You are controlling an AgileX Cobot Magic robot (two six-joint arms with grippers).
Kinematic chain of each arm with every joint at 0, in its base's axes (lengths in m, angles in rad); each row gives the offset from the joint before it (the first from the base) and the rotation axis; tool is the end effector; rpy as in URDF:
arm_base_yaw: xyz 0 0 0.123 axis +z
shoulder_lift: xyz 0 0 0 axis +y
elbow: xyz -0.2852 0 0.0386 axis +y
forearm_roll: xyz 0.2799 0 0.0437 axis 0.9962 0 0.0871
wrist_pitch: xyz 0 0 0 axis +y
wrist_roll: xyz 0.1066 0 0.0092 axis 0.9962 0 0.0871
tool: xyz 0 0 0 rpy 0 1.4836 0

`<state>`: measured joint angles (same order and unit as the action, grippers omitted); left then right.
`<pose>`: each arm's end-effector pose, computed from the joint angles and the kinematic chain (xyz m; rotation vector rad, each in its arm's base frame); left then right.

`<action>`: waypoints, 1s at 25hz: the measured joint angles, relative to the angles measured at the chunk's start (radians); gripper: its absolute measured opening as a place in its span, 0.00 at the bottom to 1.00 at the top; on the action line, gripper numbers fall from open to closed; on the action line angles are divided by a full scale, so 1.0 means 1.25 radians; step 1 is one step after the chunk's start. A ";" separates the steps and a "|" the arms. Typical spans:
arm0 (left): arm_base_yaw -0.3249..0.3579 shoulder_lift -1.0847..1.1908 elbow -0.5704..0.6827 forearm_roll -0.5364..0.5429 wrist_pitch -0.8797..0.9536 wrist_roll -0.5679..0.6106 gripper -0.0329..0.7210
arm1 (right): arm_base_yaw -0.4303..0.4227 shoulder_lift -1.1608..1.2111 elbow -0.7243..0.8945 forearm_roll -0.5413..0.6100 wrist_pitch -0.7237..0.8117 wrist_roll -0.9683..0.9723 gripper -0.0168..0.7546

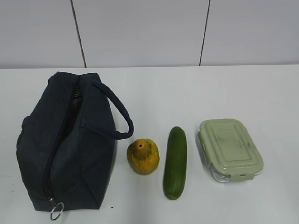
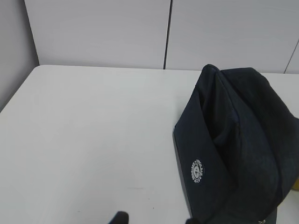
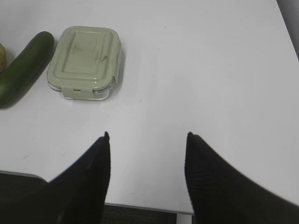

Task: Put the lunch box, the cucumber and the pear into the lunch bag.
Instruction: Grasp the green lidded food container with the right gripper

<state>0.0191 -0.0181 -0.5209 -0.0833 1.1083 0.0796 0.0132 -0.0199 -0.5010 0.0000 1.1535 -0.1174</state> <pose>0.0266 -0.0075 0.2882 0.0702 2.0491 -0.0382 0.0265 0.0004 0.2775 -0.1381 2.1123 -0.0621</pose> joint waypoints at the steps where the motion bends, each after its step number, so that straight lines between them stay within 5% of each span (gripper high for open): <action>1: 0.000 0.000 0.000 0.000 0.000 0.000 0.36 | 0.000 0.000 0.000 0.000 0.000 0.000 0.55; 17: 0.000 0.000 0.000 0.000 0.000 0.000 0.36 | 0.000 0.000 0.000 0.000 0.000 0.000 0.56; 25: 0.000 0.000 0.000 0.000 0.000 0.000 0.36 | 0.000 0.110 -0.036 0.000 -0.015 0.133 0.70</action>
<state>0.0191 -0.0181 -0.5209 -0.0835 1.1083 0.0796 0.0132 0.1178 -0.5455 0.0000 1.1353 0.0483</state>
